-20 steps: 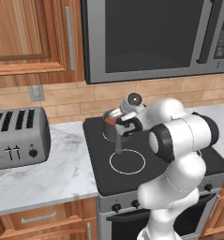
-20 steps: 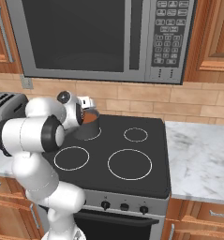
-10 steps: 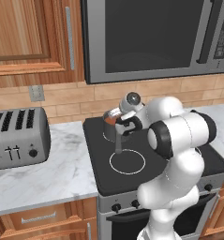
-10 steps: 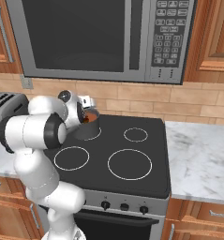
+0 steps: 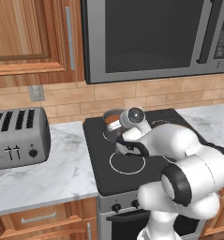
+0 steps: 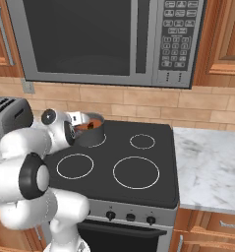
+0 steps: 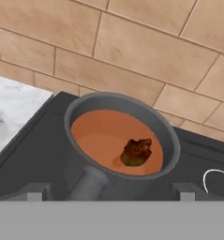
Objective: Retrieve the chicken drumstick from the fridge and place it on the saucepan with marinade on the stove.
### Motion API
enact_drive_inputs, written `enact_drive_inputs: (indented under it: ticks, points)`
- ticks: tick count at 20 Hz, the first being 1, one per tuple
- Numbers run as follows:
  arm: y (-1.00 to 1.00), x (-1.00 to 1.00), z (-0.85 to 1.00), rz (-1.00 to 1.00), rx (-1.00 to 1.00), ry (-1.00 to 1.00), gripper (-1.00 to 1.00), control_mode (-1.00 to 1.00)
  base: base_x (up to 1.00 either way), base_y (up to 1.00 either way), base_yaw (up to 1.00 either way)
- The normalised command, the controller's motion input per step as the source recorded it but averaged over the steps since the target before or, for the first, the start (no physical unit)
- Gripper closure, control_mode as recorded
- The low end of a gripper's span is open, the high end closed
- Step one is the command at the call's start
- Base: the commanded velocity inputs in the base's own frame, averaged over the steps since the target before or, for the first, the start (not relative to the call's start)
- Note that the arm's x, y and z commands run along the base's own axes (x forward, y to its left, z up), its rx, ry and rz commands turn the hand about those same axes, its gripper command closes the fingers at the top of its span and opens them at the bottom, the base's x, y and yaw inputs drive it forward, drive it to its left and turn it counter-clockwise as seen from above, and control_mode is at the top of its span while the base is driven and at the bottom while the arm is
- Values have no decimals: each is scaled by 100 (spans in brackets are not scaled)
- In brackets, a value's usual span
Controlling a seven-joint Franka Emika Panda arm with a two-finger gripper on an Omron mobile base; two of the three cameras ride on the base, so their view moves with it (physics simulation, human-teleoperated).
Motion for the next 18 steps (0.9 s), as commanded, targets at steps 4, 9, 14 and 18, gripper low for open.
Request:
enact_drive_inputs:
  ticks: [4,9,14,18]
  points:
    - [9,-100,59,1,0,-1,-100,-100,0,0,0]
    - [0,-100,92,0,0,3,-100,-100,0,0,0]
    - [-7,-100,100,0,3,21,-100,-100,0,0,0]
    - [-13,-100,100,3,2,20,-100,-100,0,0,0]
